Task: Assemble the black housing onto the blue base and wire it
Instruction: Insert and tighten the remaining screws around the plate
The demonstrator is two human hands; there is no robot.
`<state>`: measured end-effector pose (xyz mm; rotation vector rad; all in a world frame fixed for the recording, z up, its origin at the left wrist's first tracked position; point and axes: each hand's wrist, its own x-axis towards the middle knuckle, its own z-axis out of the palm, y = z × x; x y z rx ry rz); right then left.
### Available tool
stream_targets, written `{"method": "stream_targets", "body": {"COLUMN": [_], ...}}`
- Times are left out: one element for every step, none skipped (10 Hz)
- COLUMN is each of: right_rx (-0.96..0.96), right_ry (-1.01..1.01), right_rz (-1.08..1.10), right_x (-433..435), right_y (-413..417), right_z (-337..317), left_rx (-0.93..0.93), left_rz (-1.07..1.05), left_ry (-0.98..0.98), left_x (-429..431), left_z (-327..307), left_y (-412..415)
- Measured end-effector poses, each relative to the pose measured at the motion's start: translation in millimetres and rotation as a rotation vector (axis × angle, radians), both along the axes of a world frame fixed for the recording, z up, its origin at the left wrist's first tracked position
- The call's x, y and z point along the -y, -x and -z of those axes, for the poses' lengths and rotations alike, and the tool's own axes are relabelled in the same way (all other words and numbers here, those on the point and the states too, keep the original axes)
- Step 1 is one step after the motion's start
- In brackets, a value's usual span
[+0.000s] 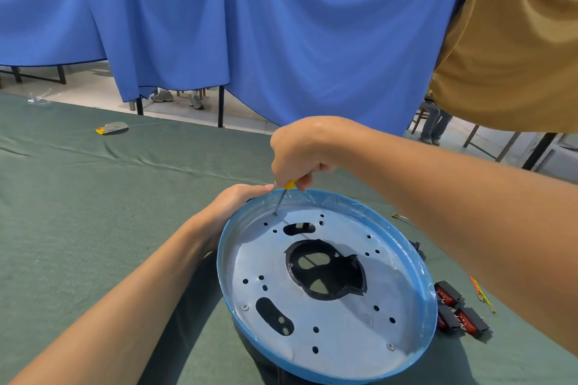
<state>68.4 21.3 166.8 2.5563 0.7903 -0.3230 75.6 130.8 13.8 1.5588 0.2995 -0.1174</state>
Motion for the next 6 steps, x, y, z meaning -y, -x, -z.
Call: {"method": "stream_targets", "body": {"right_rx": [0.105,0.196,0.309,0.321,0.231,0.144], "right_ry": [0.057,-0.003,-0.020,-0.007,-0.039,-0.074], "right_rz": [-0.143,-0.293,-0.490,-0.573,-0.537,-0.480], "right_x": [3,7,12,13,14,10], "right_y": [4,5,7,2,-6,-8], "right_z": [4,5,5,4,3,7], "left_rx": [-0.005,0.000,0.034,0.041,0.035,0.046], "left_rz": [0.005,-0.004,0.017,0.009,-0.009,0.016], "left_ry": [0.012,0.019,0.038,0.053,0.075,0.106], "left_x": [2,1,-1,-2,-1,-1], "left_z": [-3,-2,1,-1,-1,0], "left_y": [3,5,7,10,13,17]}}
